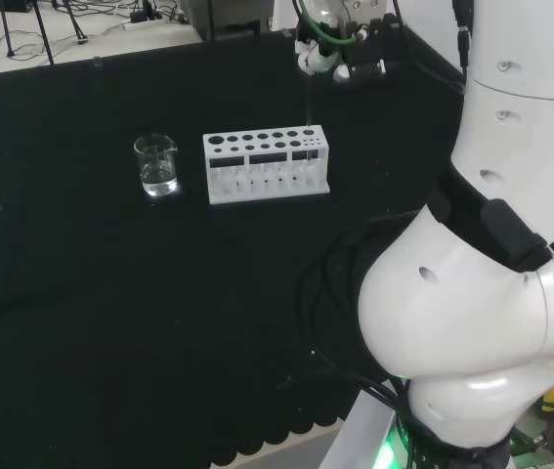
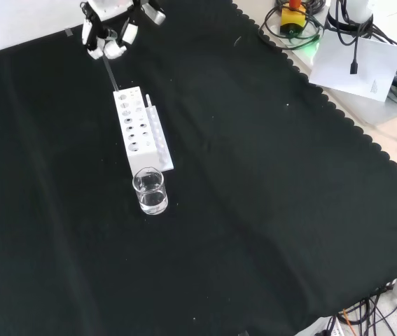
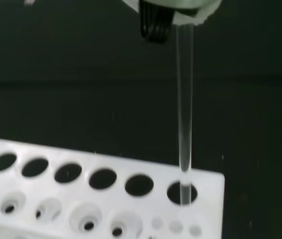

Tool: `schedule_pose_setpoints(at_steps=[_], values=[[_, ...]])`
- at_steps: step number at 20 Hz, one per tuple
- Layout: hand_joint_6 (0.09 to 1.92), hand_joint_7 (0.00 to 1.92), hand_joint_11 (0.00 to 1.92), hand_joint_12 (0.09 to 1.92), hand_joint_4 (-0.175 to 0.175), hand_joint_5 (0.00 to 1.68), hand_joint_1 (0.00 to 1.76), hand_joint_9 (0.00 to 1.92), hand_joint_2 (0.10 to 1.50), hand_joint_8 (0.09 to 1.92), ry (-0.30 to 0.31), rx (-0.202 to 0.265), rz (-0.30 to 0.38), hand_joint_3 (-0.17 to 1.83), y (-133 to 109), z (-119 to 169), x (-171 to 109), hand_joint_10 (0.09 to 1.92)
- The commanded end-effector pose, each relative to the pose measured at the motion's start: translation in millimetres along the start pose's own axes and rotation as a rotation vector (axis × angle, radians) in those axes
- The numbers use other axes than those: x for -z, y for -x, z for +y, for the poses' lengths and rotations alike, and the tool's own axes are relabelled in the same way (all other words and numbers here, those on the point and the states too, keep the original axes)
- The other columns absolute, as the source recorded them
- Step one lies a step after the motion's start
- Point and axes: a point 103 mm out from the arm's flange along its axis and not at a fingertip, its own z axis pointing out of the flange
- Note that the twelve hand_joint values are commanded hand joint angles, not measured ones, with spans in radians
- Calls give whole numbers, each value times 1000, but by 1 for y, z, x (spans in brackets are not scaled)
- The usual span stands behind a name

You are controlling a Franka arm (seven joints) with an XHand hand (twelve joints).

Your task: Take the glass rod from the white test tube rack.

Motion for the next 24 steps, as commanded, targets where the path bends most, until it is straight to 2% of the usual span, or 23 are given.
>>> schedule_pose_setpoints(at_steps=[1, 9, 16, 24], values=[[865, 1070, 1616, 873, -175, 979, 1287, 1593, 812, 1296, 104, 6, 49, 602, -6, -7, 30, 984], [818, 1084, 1617, 867, -175, 991, 1290, 1600, 829, 1257, 155, 9, 71, 551, -5, -19, 71, 968], [802, 1085, 1621, 865, -175, 995, 1291, 1607, 838, 1250, 139, -8, 70, 531, -8, -23, 108, 958], [782, 1086, 1624, 862, -175, 1004, 1291, 1613, 846, 1241, 155, 14, 43, 509, -21, -18, 129, 945]])
